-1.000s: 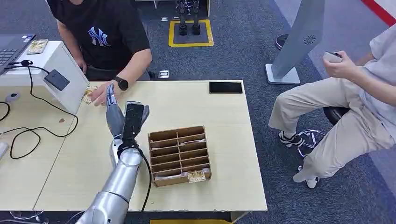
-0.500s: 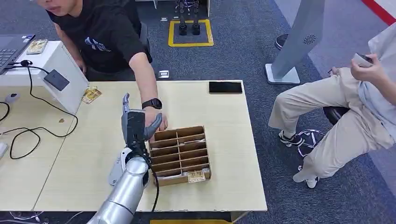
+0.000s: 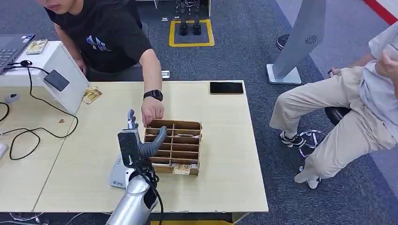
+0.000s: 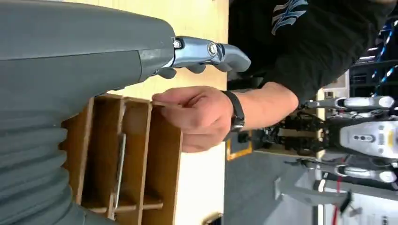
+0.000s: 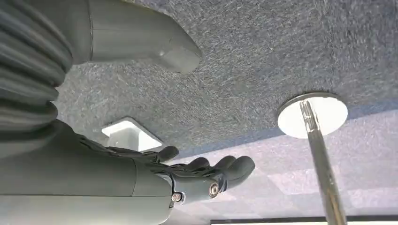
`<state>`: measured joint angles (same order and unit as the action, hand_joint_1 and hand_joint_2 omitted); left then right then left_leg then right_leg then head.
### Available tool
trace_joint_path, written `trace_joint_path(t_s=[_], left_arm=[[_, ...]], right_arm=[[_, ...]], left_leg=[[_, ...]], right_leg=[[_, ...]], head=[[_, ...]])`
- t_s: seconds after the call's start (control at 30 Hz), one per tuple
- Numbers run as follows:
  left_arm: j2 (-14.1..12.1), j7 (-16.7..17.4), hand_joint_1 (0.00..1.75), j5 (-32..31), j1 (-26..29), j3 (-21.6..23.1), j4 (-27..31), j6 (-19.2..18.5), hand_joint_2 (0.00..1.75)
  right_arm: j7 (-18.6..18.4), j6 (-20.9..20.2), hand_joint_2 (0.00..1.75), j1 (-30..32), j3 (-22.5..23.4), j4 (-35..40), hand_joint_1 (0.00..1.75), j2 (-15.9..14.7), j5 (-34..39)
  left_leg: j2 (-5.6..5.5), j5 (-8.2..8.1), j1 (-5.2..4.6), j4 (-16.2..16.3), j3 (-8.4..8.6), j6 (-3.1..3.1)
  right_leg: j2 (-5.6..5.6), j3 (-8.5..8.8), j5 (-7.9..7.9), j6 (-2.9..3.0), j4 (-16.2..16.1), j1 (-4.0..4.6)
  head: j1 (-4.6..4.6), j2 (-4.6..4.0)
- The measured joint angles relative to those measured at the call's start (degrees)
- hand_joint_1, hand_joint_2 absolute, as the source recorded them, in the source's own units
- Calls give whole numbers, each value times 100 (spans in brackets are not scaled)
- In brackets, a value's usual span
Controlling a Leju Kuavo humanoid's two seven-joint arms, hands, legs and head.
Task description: Pass the card to the sensor for recognition and then transmit it.
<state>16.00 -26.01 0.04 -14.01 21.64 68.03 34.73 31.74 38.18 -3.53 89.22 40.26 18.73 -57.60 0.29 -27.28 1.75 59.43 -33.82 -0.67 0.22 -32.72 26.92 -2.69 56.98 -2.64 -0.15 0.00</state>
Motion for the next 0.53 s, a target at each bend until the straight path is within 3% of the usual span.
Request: trace_joint_path(t_s=[0.27, 0.53], left_arm=[[-367, -195, 0, 215, 518, 374, 1300, 164, 175], [-669, -297, 0, 431, 771, 796, 1977, 127, 175]], right_arm=[[-44, 0, 175, 69, 0, 122, 0, 7, 49], [-170, 0, 175, 106, 0, 219, 0, 20, -122]], left_leg=[[-2, -2, 0, 0, -1, -2], [-1, -2, 0, 0, 0, -2]], right_leg=[[-2, 0, 2, 1, 0, 0], [-2, 0, 2, 1, -1, 0]], head=[[2, 0], [2, 0]])
